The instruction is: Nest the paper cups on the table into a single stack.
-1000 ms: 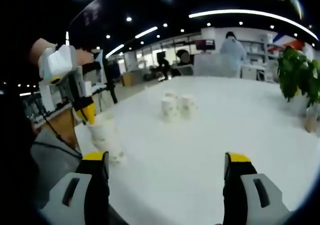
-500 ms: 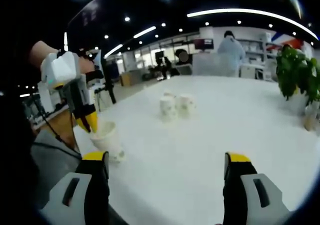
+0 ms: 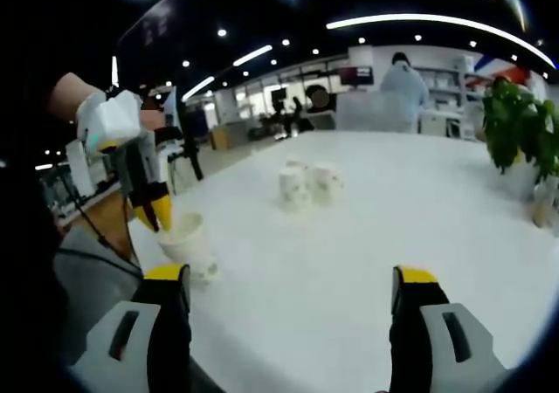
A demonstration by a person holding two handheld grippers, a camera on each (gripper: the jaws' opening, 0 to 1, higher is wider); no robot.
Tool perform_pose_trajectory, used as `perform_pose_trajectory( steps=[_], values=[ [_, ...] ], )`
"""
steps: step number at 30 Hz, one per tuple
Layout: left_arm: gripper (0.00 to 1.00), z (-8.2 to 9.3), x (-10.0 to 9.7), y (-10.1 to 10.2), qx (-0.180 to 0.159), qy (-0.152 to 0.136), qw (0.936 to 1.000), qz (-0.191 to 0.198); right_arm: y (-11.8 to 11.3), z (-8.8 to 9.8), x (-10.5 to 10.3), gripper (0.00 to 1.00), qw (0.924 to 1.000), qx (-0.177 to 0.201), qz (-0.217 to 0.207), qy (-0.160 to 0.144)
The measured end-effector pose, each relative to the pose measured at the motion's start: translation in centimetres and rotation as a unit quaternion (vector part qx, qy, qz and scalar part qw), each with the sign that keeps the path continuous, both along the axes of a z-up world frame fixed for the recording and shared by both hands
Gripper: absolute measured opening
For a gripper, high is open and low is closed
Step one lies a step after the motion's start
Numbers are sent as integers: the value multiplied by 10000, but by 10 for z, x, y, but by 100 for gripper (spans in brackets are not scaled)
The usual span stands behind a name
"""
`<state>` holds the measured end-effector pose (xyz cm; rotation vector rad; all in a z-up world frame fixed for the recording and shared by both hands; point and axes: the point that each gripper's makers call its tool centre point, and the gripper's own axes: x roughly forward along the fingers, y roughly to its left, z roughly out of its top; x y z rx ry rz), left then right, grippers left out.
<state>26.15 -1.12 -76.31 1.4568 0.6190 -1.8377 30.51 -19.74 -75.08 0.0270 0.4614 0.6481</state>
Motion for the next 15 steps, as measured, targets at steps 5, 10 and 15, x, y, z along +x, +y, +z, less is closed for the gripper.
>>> perform_pose_trajectory(
  steps=[5,10,15],
  values=[
    [9,7,1,1,-185,115,9992,344,2,-1,-1,94,10000,-8,59,24],
    [8,19,0,-8,-631,333,9945,769,4,-3,-1,94,10000,-25,78,56],
    [11,22,9,-7,-866,381,9879,1232,4,-4,-1,94,9999,-20,104,84]
  ],
)
